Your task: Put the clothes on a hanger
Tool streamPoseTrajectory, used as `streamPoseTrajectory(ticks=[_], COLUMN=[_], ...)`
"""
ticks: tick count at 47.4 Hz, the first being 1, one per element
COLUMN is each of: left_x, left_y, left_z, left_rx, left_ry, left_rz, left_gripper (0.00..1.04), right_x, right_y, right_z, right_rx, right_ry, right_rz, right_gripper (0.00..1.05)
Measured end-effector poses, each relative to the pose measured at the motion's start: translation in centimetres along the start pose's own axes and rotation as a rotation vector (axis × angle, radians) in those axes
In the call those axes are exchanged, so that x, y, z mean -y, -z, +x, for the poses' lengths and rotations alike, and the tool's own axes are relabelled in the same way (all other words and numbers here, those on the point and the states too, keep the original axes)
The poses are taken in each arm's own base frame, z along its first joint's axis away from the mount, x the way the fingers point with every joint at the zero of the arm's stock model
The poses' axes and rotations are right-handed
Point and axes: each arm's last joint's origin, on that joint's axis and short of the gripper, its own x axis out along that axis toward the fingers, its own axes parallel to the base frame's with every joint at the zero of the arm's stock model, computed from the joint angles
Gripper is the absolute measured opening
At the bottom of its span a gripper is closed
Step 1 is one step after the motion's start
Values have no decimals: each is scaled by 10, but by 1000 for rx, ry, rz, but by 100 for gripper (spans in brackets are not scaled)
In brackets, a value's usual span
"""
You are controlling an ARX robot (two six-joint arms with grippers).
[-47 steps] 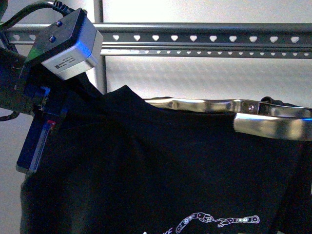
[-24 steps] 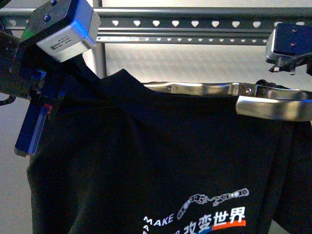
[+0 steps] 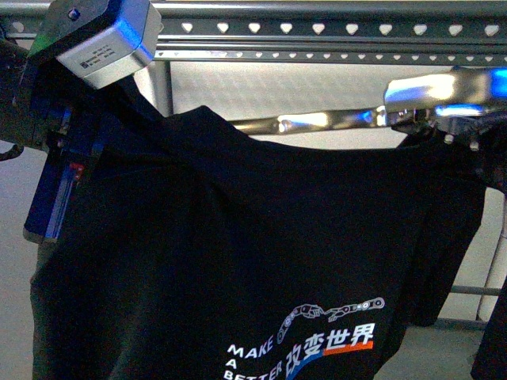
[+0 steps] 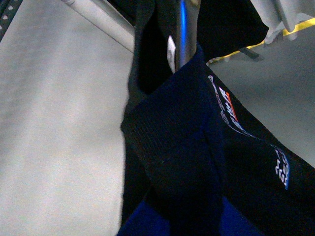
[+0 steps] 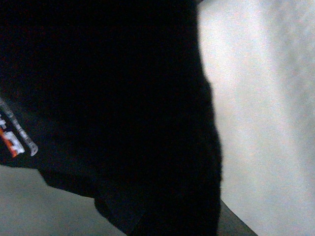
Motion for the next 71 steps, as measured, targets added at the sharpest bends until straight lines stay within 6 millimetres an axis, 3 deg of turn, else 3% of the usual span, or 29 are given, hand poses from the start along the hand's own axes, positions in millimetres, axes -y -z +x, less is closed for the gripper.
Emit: streamPoseTrajectory(ticks=[11, 22, 27, 32, 34, 36, 39, 44, 46, 49, 53, 60, 68, 69, 70, 71], left_x=[-1, -1, 2, -4, -18, -30, -49, -47, -43, -22, 10, 58, 101, 105, 179, 180], left_y=[-1, -1, 10, 16, 13, 9, 2, -13, -19, -23, -29, -35, -31, -30, -31, -32], left_z=[0, 0, 6, 2, -8, -17, -41, -65, -64, -66, -68, -74, -81, -82, -103, -104], left_rx=[25, 27, -98, -91, -21, 18, 47, 258, 223, -2, -125, -179, -210, -211, -217, -217], left_ry=[1, 1, -222, -590, -788, -879, -1100, -1144, -1148, -1169, -1140, -1114, -1104, -1101, -1102, -1102], left_rz=[7, 8, -92, -380, -532, -684, -996, -1226, -1248, -1234, -1137, -1058, -1042, -1043, -1033, -1033], left_gripper=[56, 88, 100, 98, 98, 98, 98, 98, 95, 83, 69, 45, 17, 13, 4, 4], right_x=[-19, -27, -30, -31, -30, -28, -22, -7, 3, 17, 37, 72, 106, 110, 116, 115], right_y=[29, 48, 51, 47, 44, 41, 33, 7, -3, -14, -18, -21, -20, -19, 9, 9], right_z=[-13, -21, -23, -28, -33, -36, -45, -73, -83, -92, -101, -110, -100, -96, -30, -29], right_rx=[-133, -289, -302, -293, -298, -308, -312, -233, -213, -175, -144, -96, -57, -53, -171, -172], right_ry=[-76, -122, -136, -132, -131, -118, -68, -2, 21, 46, 93, 207, 294, 305, 412, 409], right_rz=[84, 179, 269, 385, 459, 504, 637, 885, 992, 1105, 1226, 1384, 1515, 1538, 1767, 1768], right_gripper=[4, 4, 4, 3, 3, 3, 3, 3, 3, 3, 3, 3, 3, 3, 3, 3])
